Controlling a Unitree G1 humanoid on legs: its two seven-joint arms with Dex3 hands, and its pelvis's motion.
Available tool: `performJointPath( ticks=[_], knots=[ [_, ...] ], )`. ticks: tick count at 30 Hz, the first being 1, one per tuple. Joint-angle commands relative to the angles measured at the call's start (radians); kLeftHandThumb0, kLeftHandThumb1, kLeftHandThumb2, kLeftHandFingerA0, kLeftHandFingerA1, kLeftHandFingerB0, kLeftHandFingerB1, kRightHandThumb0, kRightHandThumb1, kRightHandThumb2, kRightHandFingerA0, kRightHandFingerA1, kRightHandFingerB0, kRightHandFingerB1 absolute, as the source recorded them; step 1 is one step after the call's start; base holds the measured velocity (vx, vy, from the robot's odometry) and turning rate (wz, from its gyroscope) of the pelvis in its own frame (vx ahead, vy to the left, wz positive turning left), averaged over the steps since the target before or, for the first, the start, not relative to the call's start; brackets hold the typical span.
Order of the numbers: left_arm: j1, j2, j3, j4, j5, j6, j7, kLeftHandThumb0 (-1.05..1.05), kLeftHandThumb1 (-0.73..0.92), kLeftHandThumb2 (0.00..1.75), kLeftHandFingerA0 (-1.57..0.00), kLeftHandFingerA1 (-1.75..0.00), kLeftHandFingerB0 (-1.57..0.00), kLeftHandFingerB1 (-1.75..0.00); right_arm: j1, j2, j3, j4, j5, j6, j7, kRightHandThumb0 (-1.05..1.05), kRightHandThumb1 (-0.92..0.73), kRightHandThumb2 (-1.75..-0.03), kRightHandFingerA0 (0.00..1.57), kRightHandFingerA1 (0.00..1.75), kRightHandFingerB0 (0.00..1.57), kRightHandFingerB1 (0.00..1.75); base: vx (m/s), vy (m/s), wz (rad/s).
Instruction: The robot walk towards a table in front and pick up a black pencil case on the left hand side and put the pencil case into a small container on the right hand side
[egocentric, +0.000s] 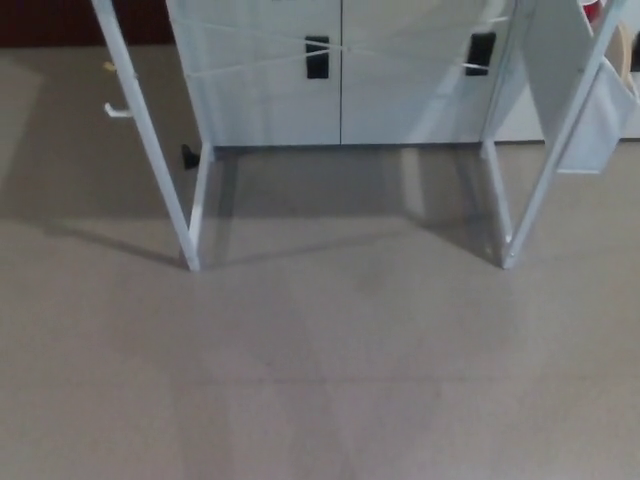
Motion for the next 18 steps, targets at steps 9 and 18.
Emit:
performJointPath(
  ticks=[9, 18],
  knots=[
    [-0.006, 0.025, -0.019, 0.021, 0.019, -0.049, 0.013, -0.28, 0.58, 0.57, -0.41, -0.40, -0.23, -0.29, 0.013, -0.005, 0.010, -0.003, -0.008, -0.003, -0.015, -0.35, -0.56, -0.60, 0.54, 0.46, 0.23, 0.32, 0.34, 0.211, -0.23],
    [-0.014, 0.028, -0.022, 0.026, 0.021, -0.040, 0.021, -0.28, 0.57, 0.57, -0.41, -0.39, -0.25, -0.30, 0.013, -0.009, 0.021, 0.004, -0.023, -0.027, -0.027, -0.35, -0.56, -0.60, 0.58, 0.47, 0.24, 0.34, 0.31, 0.007, 0.11]
  ],
)
